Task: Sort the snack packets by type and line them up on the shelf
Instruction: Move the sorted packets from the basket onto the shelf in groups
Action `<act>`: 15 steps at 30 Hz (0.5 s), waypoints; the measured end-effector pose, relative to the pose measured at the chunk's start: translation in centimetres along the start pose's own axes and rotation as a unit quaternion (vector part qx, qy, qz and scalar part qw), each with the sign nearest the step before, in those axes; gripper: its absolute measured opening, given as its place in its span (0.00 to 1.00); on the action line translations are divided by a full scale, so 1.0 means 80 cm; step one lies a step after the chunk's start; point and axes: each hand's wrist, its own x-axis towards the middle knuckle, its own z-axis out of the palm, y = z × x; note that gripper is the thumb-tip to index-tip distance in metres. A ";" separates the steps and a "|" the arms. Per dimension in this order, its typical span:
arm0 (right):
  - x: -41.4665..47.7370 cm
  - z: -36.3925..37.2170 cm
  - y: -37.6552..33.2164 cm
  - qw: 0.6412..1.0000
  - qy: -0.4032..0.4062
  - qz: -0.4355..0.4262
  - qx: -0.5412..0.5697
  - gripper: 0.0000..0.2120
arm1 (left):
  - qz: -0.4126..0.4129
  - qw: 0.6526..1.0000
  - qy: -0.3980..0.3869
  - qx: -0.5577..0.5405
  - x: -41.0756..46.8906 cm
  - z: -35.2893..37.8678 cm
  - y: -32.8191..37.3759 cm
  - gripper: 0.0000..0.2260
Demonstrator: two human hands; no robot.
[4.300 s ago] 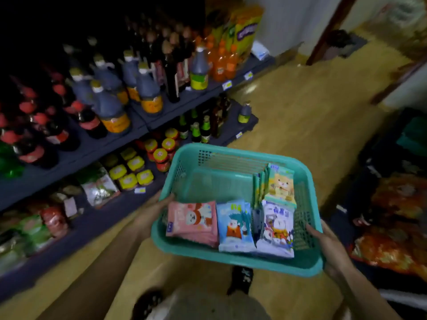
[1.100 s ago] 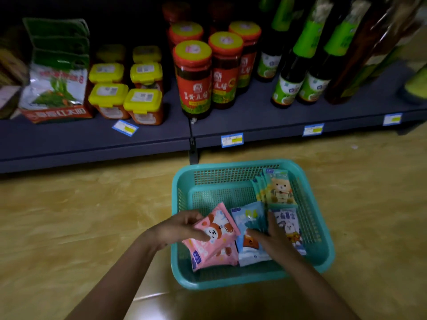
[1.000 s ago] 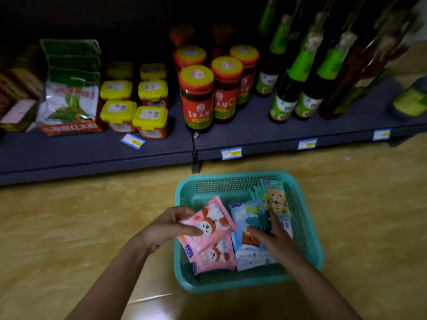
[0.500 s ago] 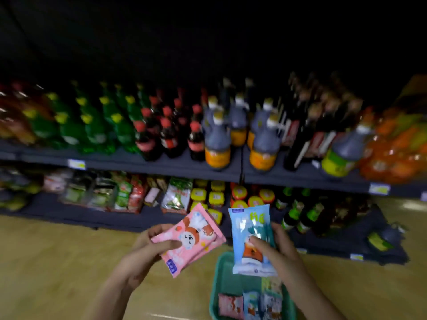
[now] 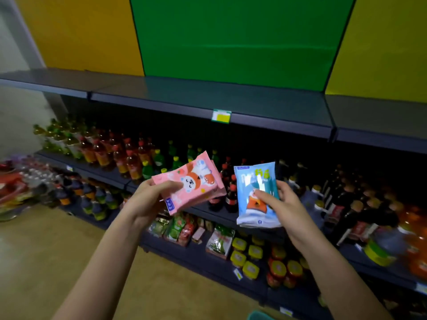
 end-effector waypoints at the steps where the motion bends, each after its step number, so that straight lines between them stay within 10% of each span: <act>1: 0.010 0.014 -0.007 1.000 0.003 -0.004 0.005 0.15 | 0.006 1.000 0.001 -0.012 0.008 -0.012 0.010 0.19; 4: 0.046 0.060 -0.025 0.999 0.018 -0.018 0.021 0.16 | 0.013 0.998 0.012 -0.063 0.044 -0.050 0.042 0.05; 15: 0.221 0.241 -0.123 0.994 0.063 -0.069 0.050 0.18 | 0.034 0.993 -0.013 -0.112 0.226 -0.148 0.206 0.02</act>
